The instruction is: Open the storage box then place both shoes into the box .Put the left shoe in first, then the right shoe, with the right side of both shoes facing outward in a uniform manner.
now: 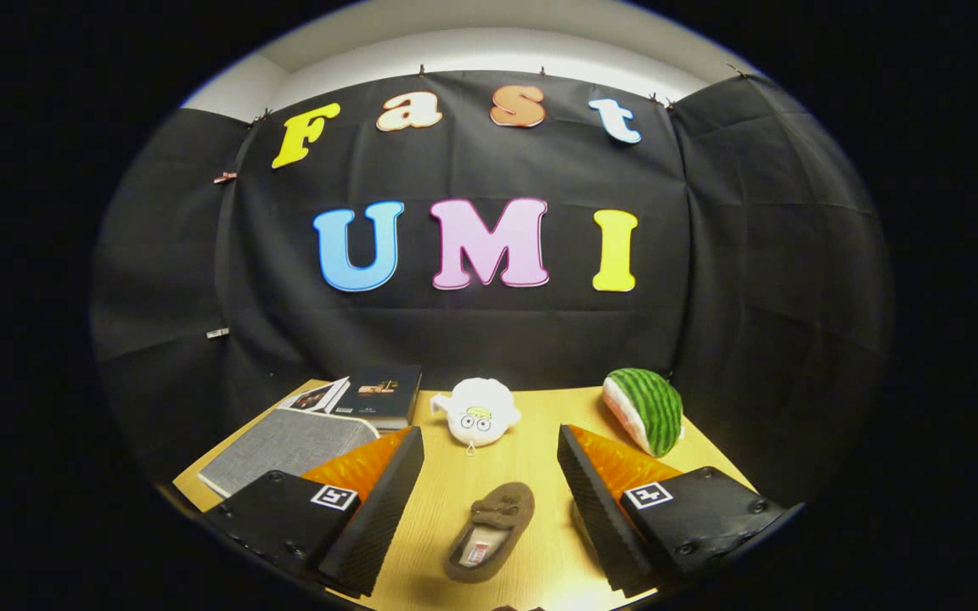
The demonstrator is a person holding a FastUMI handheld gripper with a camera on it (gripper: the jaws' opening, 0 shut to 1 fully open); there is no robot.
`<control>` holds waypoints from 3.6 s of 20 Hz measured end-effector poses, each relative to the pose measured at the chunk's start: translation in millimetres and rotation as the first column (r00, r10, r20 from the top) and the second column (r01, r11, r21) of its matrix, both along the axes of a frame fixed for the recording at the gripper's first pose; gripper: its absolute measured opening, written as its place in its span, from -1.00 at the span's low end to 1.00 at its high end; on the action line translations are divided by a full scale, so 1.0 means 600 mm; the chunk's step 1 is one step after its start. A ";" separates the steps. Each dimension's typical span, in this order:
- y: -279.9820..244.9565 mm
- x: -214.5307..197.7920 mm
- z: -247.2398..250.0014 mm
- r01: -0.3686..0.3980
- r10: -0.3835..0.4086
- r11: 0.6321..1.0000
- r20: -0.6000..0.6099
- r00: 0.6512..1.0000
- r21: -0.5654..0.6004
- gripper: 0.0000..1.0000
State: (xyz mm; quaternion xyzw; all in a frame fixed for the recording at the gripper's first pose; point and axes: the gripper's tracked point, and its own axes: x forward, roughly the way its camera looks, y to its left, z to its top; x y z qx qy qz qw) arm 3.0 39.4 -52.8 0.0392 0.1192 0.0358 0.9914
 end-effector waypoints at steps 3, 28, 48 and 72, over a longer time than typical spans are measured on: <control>0.017 0.008 -0.026 -0.049 0.054 0.997 -0.071 0.996 0.065 0.95; 0.330 -0.026 -0.251 0.172 0.729 0.364 -0.395 0.560 0.915 0.35; 0.345 -0.015 -0.108 0.088 0.757 0.277 -0.274 0.594 0.957 -0.91; 0.726 -0.013 0.051 -0.194 0.835 0.372 -0.236 0.498 0.908 -0.90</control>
